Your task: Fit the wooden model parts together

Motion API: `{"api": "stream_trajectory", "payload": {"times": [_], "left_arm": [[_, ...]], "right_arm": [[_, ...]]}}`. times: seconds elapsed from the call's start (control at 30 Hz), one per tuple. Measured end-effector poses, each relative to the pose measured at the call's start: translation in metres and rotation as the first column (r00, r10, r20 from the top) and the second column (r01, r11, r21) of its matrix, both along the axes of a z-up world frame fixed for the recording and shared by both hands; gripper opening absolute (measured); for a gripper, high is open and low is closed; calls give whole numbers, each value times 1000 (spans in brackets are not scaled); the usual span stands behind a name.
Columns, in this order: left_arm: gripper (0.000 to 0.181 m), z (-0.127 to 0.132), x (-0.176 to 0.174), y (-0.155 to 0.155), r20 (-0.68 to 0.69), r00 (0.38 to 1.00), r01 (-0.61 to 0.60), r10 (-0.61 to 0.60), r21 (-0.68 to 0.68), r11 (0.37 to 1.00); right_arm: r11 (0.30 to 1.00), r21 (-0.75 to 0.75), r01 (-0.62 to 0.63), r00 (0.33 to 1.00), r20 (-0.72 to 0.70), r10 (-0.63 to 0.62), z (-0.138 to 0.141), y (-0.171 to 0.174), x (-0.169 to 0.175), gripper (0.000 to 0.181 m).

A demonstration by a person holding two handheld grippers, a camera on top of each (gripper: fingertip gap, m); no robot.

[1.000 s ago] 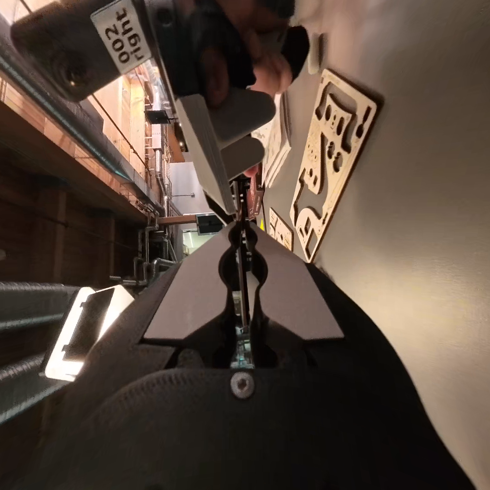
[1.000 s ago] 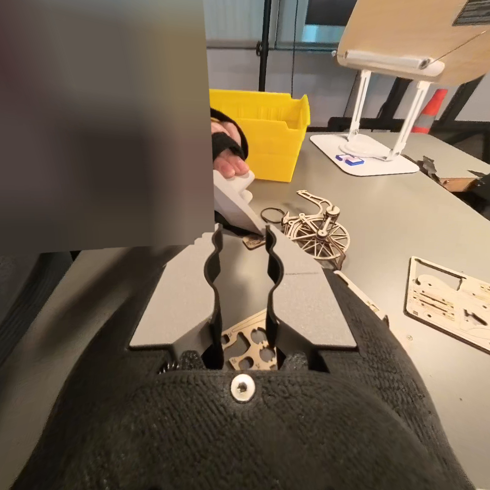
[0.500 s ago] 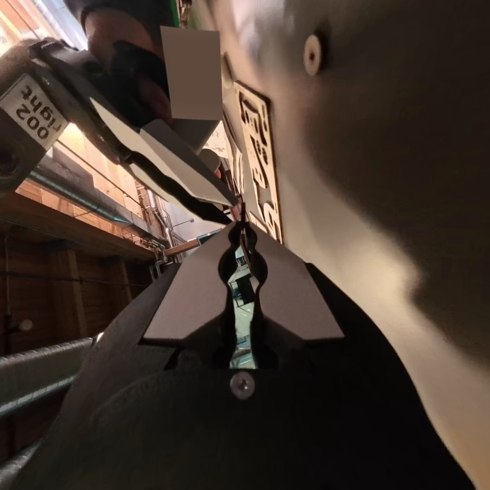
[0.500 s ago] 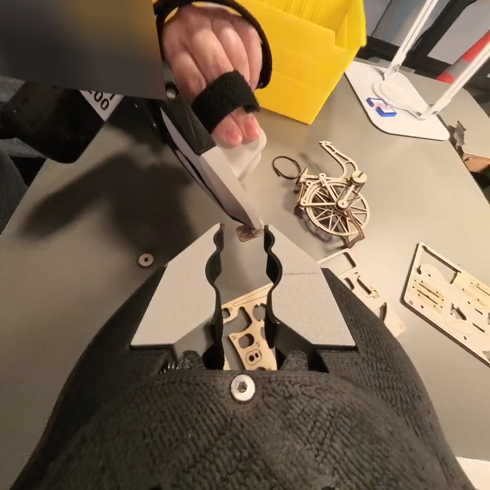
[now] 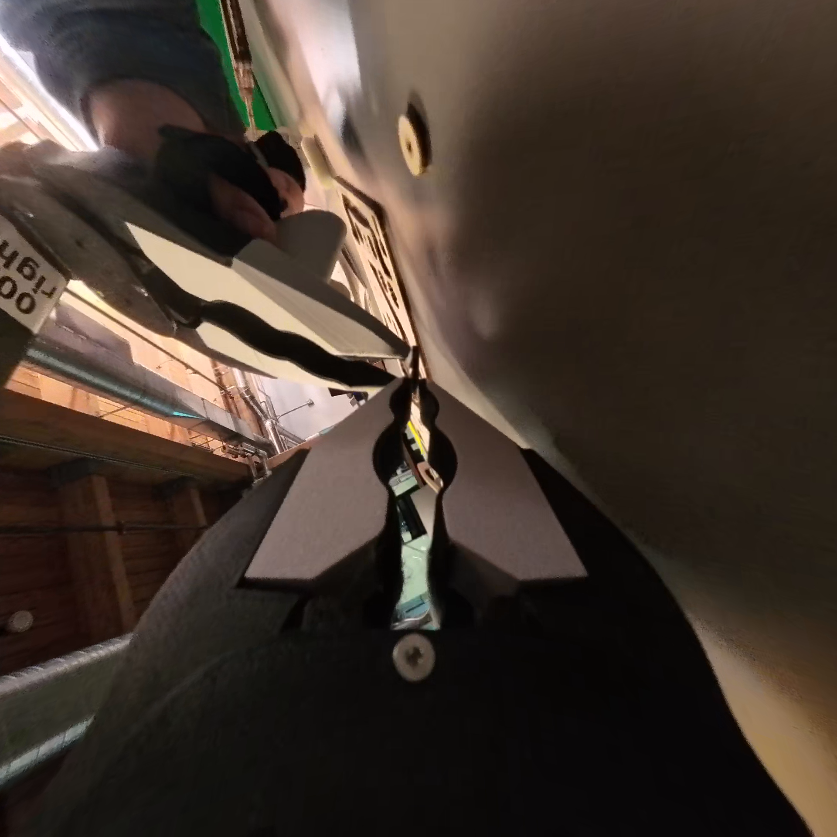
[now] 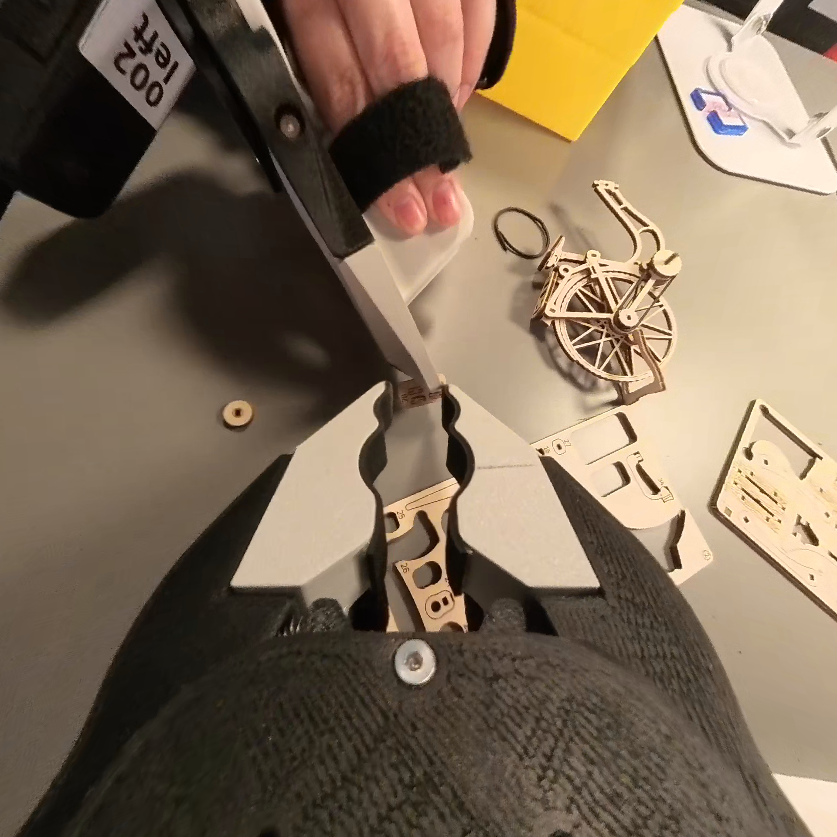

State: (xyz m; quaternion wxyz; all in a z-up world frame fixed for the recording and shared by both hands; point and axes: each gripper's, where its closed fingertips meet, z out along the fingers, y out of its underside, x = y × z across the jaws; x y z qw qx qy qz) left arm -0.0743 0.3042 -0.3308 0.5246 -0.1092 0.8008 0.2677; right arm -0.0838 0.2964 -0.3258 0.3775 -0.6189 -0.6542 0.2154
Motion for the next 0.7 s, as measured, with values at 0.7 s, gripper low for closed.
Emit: {"api": "stream_trajectory", "payload": {"times": [0.7], "left_arm": [[2,-7,2,-3,-28,1000,-7,4,-85,996]], "right_arm": [[998,-60,14,997,79,-9,-10,-4,3,14]]}}
